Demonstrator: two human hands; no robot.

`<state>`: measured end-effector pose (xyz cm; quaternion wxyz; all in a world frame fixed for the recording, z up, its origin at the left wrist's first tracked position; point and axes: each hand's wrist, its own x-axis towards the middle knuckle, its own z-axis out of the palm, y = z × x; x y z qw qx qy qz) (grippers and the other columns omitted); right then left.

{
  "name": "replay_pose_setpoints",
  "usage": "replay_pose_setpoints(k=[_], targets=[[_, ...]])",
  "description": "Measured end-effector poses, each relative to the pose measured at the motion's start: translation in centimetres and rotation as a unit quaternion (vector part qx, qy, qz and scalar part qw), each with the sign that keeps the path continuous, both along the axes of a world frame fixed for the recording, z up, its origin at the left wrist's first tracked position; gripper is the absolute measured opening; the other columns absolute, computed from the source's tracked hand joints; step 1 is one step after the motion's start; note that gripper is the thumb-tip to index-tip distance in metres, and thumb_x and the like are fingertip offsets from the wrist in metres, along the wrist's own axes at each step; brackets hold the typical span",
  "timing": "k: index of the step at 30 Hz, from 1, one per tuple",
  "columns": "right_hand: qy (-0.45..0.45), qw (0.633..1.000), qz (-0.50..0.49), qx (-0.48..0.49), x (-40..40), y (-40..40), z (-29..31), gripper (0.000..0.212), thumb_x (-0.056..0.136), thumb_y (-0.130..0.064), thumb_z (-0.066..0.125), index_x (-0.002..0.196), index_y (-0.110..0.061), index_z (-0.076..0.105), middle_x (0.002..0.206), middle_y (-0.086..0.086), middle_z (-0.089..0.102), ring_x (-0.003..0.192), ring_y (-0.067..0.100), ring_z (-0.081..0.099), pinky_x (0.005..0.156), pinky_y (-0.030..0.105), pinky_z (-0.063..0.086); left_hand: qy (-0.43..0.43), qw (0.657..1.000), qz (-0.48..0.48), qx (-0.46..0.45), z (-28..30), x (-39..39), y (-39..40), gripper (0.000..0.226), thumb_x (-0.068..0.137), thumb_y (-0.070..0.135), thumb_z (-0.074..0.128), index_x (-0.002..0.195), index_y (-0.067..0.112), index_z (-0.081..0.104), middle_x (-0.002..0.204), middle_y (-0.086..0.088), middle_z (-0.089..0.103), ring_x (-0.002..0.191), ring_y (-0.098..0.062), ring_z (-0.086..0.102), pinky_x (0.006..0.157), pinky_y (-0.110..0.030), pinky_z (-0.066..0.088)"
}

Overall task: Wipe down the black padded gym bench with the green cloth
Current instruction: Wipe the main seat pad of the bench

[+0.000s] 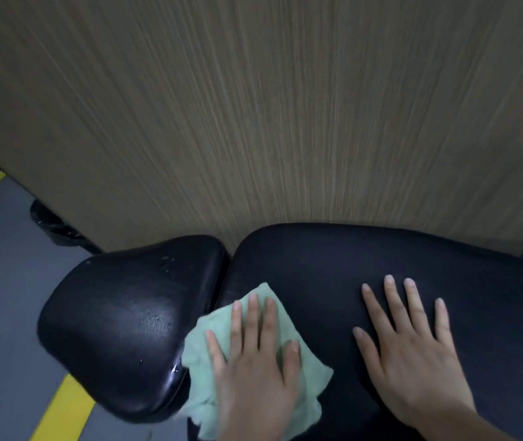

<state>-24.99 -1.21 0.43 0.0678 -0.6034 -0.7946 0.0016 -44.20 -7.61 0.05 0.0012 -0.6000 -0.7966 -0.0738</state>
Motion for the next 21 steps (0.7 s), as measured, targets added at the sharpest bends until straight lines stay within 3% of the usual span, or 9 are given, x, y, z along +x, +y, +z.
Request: replay_pose_setpoints(k=[6,7,10,11,16,21], targets=[[-0.009,1.0,-0.006,-0.015,-0.1,0.0,0.2,0.066,0.099,-0.053,0.011,0.142,-0.014,0.042,0.148,0.014,0.04,0.141,0.034,0.03,0.108,0.059,0.022,-0.013,0.999,0.002,-0.041,0.7,0.5,-0.3,0.062,0.09,0.052,0.032,0.144,0.023,0.039,0.153,0.001,0.033,0.142,-0.02,0.025,0.105,-0.056,0.013],[-0.006,1.0,-0.007,-0.014,-0.1,0.0,0.2,0.066,0.099,-0.053,0.011,0.142,-0.014,0.043,0.148,0.014,0.04,0.14,0.034,0.03,0.108,0.059,0.023,-0.018,0.998,0.0,-0.056,1.1,0.2,0.4,0.064,0.09,0.054,0.025,0.147,0.025,0.034,0.156,0.003,0.025,0.144,-0.017,0.017,0.108,-0.055,0.01],[-0.007,1.0,-0.004,-0.013,-0.2,0.1,0.1,0.067,0.099,-0.053,0.01,0.143,-0.014,0.042,0.148,0.014,0.039,0.141,0.035,0.03,0.108,0.059,0.023,-0.033,0.998,0.006,-0.061,1.7,-0.3,3.6,0.077,0.079,0.06,-0.007,0.152,0.033,-0.005,0.156,0.013,-0.02,0.142,-0.009,-0.024,0.114,-0.053,-0.01],[-0.007,1.0,-0.003,-0.012,-0.2,0.1,0.1,0.067,0.099,-0.053,0.01,0.143,-0.014,0.042,0.149,0.014,0.039,0.141,0.034,0.03,0.109,0.059,0.023,-0.039,0.997,0.012,-0.06,1.9,-0.5,4.7,0.077,0.077,0.06,-0.012,0.15,0.034,-0.013,0.153,0.014,-0.026,0.14,-0.008,-0.029,0.114,-0.053,-0.012],[-0.002,1.0,0.002,-0.007,-0.2,0.3,-0.1,0.066,0.099,-0.054,0.01,0.144,-0.016,0.041,0.15,0.013,0.038,0.142,0.033,0.027,0.109,0.058,0.022,-0.03,0.996,0.009,-0.082,2.4,-1.1,9.5,0.061,0.097,0.053,0.009,0.15,0.033,-0.014,0.156,0.013,-0.024,0.142,-0.01,-0.025,0.115,-0.053,-0.009],[0.005,1.0,0.003,-0.003,-0.2,0.3,-0.2,0.066,0.098,-0.053,0.01,0.143,-0.017,0.042,0.149,0.013,0.039,0.142,0.033,0.028,0.109,0.057,0.021,-0.044,0.995,0.011,-0.09,2.3,-1.3,11.1,0.06,0.098,0.051,0.008,0.15,0.033,-0.014,0.157,0.013,-0.022,0.143,-0.01,-0.024,0.116,-0.053,-0.009]])
